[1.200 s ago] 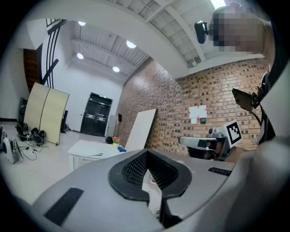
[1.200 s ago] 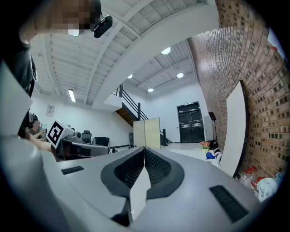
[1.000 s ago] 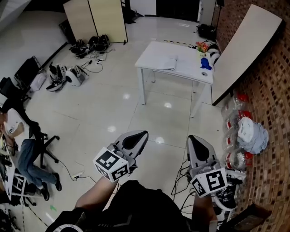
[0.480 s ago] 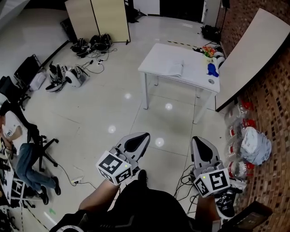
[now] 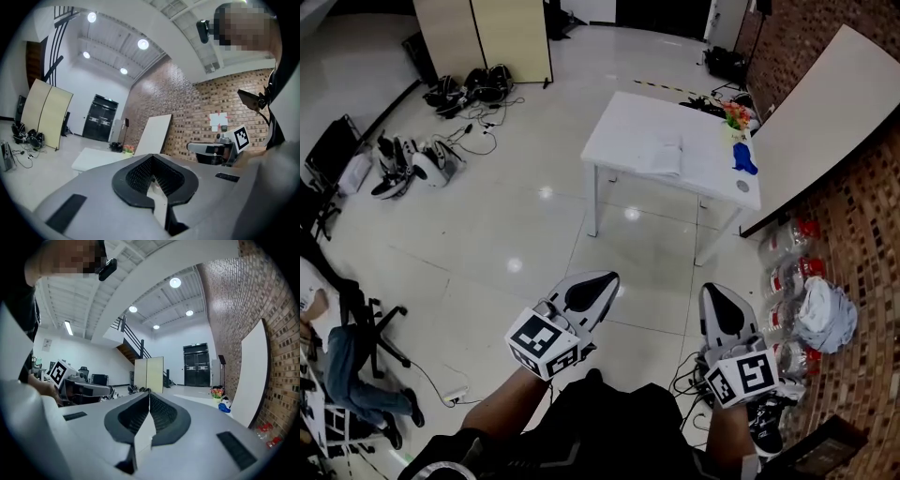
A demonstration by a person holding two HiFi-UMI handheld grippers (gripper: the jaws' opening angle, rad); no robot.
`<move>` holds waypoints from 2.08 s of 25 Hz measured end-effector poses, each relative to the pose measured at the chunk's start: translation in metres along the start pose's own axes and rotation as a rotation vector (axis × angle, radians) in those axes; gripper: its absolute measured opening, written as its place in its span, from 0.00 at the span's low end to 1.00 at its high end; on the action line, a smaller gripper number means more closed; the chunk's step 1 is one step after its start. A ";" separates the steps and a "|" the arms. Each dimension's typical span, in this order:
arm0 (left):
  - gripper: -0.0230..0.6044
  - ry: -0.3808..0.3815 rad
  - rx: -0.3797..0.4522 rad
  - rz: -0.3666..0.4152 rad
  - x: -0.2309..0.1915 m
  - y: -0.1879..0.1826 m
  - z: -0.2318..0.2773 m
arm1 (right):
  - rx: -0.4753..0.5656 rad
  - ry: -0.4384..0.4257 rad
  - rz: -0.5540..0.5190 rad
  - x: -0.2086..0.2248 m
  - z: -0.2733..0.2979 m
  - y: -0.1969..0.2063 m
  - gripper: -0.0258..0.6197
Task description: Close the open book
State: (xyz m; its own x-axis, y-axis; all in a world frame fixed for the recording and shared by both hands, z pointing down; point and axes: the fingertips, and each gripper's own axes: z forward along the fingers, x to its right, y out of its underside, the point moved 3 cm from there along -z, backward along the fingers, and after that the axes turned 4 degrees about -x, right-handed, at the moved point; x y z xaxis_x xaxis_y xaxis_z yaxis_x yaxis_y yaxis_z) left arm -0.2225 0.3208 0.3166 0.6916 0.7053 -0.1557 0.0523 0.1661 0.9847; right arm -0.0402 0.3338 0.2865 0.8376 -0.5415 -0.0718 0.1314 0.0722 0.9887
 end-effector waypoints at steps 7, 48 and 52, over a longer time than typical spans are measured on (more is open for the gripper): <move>0.03 0.010 -0.021 -0.017 -0.045 0.000 0.056 | -0.016 0.019 0.008 0.047 0.058 0.001 0.04; 0.03 -0.026 -0.098 0.000 -0.330 -0.033 0.379 | -0.085 -0.014 -0.087 0.307 0.398 0.023 0.05; 0.03 -0.005 -0.137 -0.014 -0.355 -0.020 0.396 | -0.186 -0.029 -0.159 0.308 0.435 0.050 0.13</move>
State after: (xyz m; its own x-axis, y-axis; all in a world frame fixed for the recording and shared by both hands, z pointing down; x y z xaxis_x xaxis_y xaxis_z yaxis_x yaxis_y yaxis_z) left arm -0.1835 -0.2054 0.3833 0.6953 0.6988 -0.1682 -0.0369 0.2684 0.9626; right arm -0.0062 -0.1939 0.3712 0.7838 -0.5816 -0.2178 0.3578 0.1363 0.9238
